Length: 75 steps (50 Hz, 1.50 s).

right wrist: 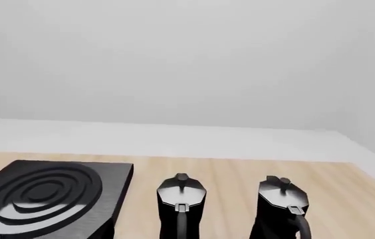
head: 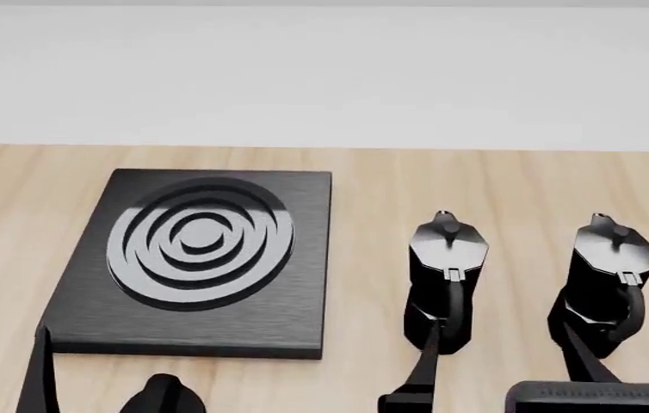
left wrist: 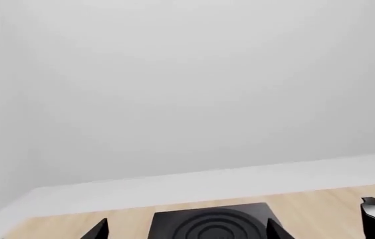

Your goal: Put the right moka pot on the stove.

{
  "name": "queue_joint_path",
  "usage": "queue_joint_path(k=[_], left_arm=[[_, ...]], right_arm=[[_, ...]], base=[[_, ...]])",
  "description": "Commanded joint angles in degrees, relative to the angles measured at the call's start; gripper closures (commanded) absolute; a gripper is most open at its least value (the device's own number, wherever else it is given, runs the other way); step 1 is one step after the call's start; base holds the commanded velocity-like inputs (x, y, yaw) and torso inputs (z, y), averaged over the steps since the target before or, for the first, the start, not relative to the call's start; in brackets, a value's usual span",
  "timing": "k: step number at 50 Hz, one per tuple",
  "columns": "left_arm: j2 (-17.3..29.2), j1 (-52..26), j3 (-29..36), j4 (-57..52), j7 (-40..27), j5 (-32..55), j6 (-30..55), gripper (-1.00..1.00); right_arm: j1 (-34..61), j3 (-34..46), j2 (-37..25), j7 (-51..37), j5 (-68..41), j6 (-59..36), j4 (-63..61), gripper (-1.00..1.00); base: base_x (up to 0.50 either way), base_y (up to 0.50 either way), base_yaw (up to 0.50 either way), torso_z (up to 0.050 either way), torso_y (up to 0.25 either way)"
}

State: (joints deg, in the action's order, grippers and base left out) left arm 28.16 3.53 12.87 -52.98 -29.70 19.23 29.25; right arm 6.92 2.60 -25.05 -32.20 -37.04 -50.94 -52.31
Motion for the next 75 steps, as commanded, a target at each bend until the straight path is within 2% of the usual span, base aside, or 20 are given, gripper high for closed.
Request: queue_joint_path(k=[1, 34, 59, 68, 75], left_arm=[[0.23, -0.10, 0.23, -0.02, -0.31, -0.09, -0.26, -1.00], [0.71, -0.08, 0.04, 0.08, -0.97, 1.00, -0.84, -1.00], [0.95, 0.15, -0.50, 0.24, -1.94, 1.88, -1.09, -1.00], [0.98, 0.14, -1.38, -0.16, -2.31, 3.21, -1.06, -1.00], [0.98, 0.43, -1.07, 0.31, -2.40, 2.82, -1.78, -1.00]], right_arm=[[0.83, -1.08, -0.45, -0.21, -2.57, -2.09, -0.36, -1.00], [-0.28, -0.31, -1.10, -0.59, -2.68, -0.39, 0.11, -1.00], [-1.80, 2.11, -1.23, 1.12, 0.66, 4.65, 2.77, -1.00], [-1.91, 0.27, -3.05, 1.50, 0.04, 4.92, 1.88, -1.00], [-3.20, -4.33, -4.94, 5.15, -3.17, 8.14, 2.02, -1.00]], base=[[0.00, 0.00, 0.00, 0.000, -0.090], [0.00, 0.00, 0.00, 0.000, -0.193], [0.00, 0.00, 0.00, 0.000, -0.175], [0.00, 0.00, 0.00, 0.000, 0.000], [0.00, 0.00, 0.00, 0.000, 0.000]])
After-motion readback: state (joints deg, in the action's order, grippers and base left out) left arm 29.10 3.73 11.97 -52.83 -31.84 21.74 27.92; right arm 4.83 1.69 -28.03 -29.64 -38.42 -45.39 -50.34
